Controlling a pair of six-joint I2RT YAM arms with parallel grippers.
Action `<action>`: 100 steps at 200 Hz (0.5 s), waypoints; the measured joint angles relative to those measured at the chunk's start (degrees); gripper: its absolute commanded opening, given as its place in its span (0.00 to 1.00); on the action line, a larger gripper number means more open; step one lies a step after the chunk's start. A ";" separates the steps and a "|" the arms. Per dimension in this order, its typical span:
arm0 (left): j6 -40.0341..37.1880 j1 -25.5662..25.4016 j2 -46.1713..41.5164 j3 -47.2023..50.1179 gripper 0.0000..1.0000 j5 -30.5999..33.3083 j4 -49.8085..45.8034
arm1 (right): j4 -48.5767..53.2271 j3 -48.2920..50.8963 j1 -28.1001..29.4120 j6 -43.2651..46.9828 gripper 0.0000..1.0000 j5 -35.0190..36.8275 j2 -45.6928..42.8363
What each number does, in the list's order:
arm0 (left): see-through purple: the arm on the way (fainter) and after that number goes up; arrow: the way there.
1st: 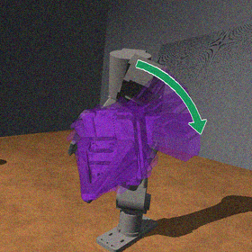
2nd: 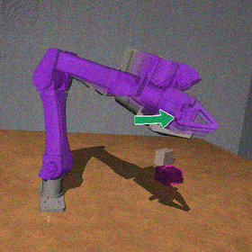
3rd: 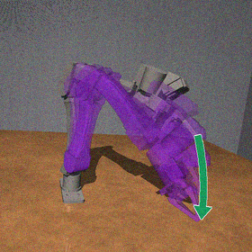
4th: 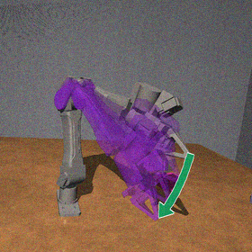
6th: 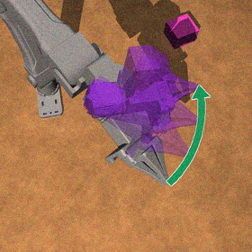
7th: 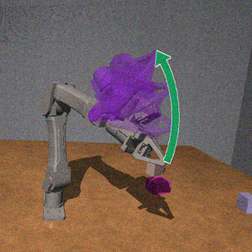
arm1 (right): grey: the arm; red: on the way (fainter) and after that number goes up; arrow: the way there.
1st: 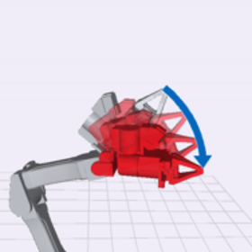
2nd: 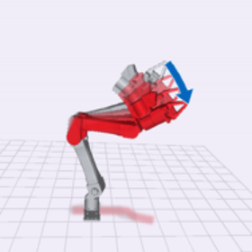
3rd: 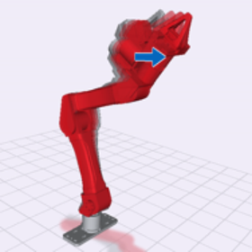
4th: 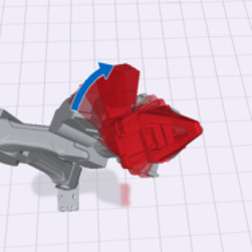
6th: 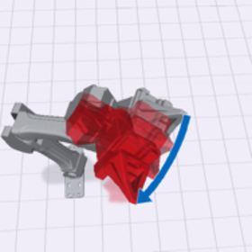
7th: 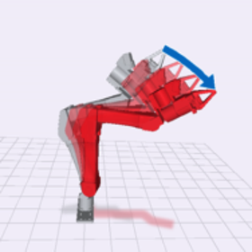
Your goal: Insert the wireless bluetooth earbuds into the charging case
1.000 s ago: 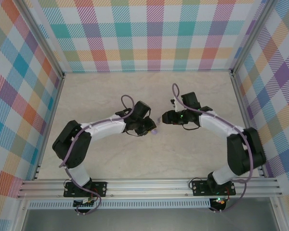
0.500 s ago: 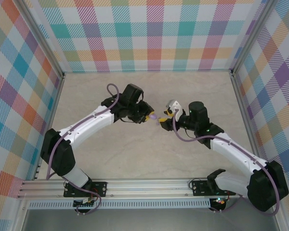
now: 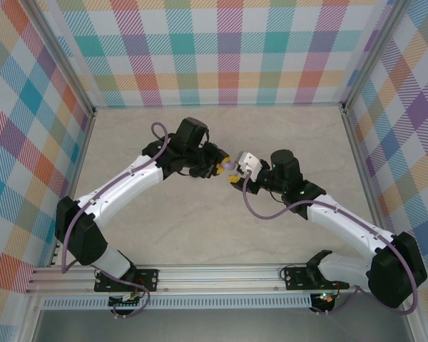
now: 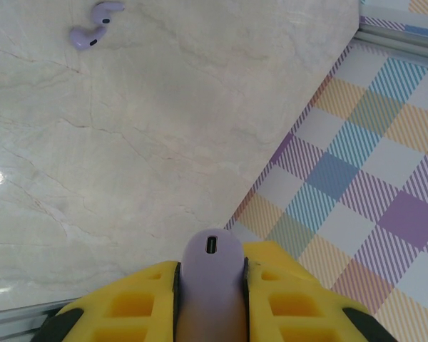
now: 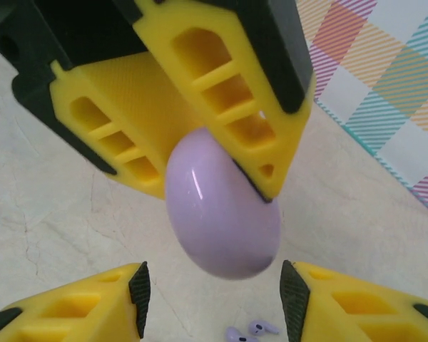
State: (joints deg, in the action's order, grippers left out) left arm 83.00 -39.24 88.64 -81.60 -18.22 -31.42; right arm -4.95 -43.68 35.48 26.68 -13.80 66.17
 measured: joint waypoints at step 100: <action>2.97 -0.42 0.00 0.15 0.09 -0.72 0.55 | 1.33 -4.57 0.98 3.43 0.39 1.38 3.54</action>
State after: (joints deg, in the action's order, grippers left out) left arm 85.97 -39.66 88.64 -81.45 -18.94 -30.87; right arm -3.62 -48.25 36.47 30.11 -12.43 69.71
